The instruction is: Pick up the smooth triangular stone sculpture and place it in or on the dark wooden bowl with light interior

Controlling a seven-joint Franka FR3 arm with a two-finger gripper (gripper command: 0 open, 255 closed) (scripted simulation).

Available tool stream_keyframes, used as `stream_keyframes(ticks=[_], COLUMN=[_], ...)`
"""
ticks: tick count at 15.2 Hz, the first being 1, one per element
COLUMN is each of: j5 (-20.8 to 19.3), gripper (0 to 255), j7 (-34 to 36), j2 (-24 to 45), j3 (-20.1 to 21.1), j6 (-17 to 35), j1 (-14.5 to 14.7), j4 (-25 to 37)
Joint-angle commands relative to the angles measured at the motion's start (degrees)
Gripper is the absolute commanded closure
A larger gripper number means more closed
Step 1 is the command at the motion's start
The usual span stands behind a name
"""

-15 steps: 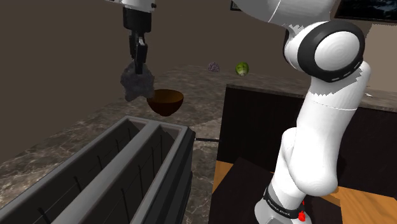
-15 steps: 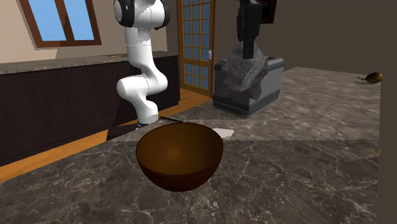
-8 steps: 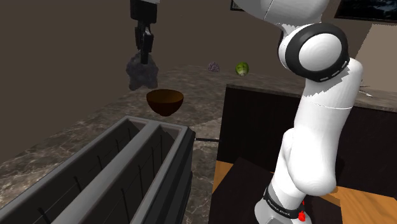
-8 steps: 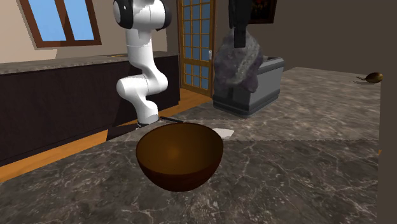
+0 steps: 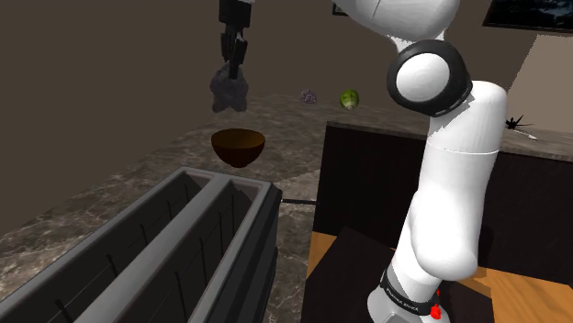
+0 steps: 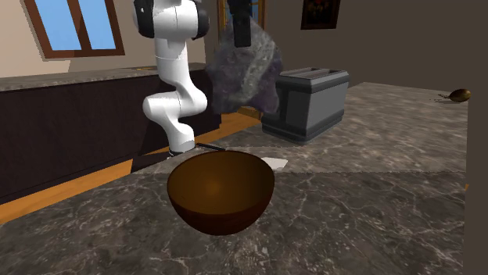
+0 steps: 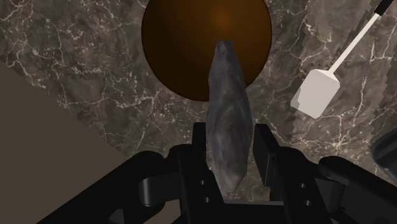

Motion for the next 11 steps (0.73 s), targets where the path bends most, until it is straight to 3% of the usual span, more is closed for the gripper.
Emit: stream_keyframes(ticks=[1, 3, 11], j5=[0.7, 1.8, 0.8], gripper=[255, 255, 255], j7=[-2.6, -5.5, -5.4], j2=[2.6, 6.1, -0.9], j3=[-1.0, -2.2, -2.0], j6=[-2.3, -5.1, 5.1], j1=[-1.7, -4.1, -3.4], j4=[4.8, 11.1, -6.1])
